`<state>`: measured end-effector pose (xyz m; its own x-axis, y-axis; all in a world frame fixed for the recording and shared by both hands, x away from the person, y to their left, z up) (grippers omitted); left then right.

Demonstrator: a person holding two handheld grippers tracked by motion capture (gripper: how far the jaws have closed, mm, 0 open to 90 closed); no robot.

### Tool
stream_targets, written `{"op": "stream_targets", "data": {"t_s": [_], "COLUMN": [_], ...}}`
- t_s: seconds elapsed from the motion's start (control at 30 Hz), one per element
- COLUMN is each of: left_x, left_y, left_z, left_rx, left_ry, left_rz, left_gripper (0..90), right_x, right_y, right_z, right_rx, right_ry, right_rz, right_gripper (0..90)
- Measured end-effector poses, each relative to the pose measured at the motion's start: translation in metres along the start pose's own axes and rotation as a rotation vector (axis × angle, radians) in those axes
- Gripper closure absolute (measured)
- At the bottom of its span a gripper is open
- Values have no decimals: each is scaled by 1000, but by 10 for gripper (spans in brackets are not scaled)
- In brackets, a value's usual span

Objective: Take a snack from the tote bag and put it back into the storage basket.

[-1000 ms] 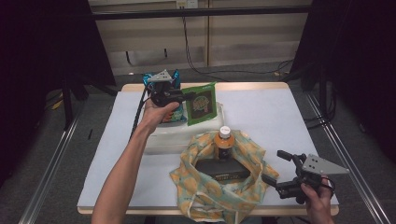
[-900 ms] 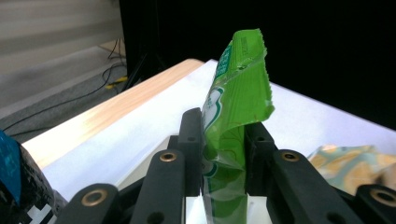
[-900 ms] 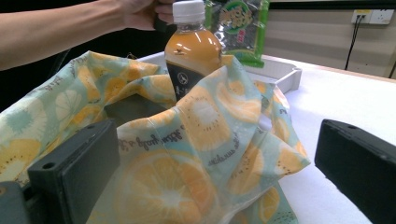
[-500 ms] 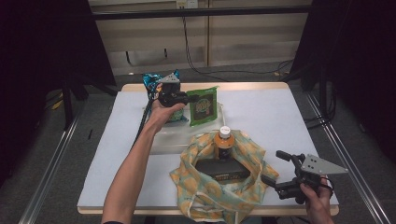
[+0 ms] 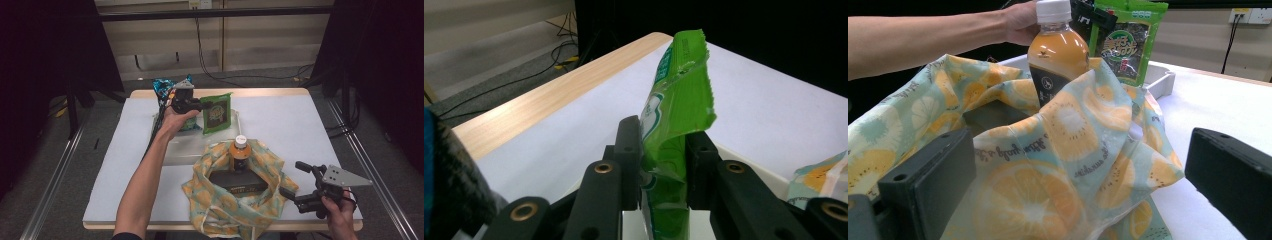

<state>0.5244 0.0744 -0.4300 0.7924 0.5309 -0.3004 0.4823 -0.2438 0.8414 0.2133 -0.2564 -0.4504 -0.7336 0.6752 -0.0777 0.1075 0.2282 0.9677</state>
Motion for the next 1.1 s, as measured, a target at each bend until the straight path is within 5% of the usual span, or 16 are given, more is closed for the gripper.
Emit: {"op": "stream_targets", "data": {"t_s": [0.2, 0.57, 0.83, 1.1], "left_x": [2, 6, 5, 0], "left_y": [-3, -3, 8, 15], "left_z": [9, 12, 3, -7], "left_rx": [45, 43, -10, -48], "left_ry": [35, 70, 81, 84], "left_rz": [15, 4, -28, -26], "left_gripper": [718, 636, 450, 382], "right_x": [0, 0, 1, 1], "right_y": [0, 0, 0, 0], "right_z": [0, 0, 1, 1], "right_rx": [-1, -3, -2, -1], "right_ry": [2, 12, 10, 16], "right_rz": [3, 3, 5, 5], "right_gripper": [0, 0, 0, 0]}}
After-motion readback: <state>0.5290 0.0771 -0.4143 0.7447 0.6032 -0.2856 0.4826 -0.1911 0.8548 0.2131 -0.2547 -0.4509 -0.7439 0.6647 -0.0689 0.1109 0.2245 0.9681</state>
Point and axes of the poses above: each handheld gripper's, and its own axes: z roughly forward along the jaws, y roughly out of its top, x roughly to its left, the point moved 3 cm from there along z, roughly forward along the jaws, and after that the axes turned 11 degrees about -z, right-handed, at the moved point
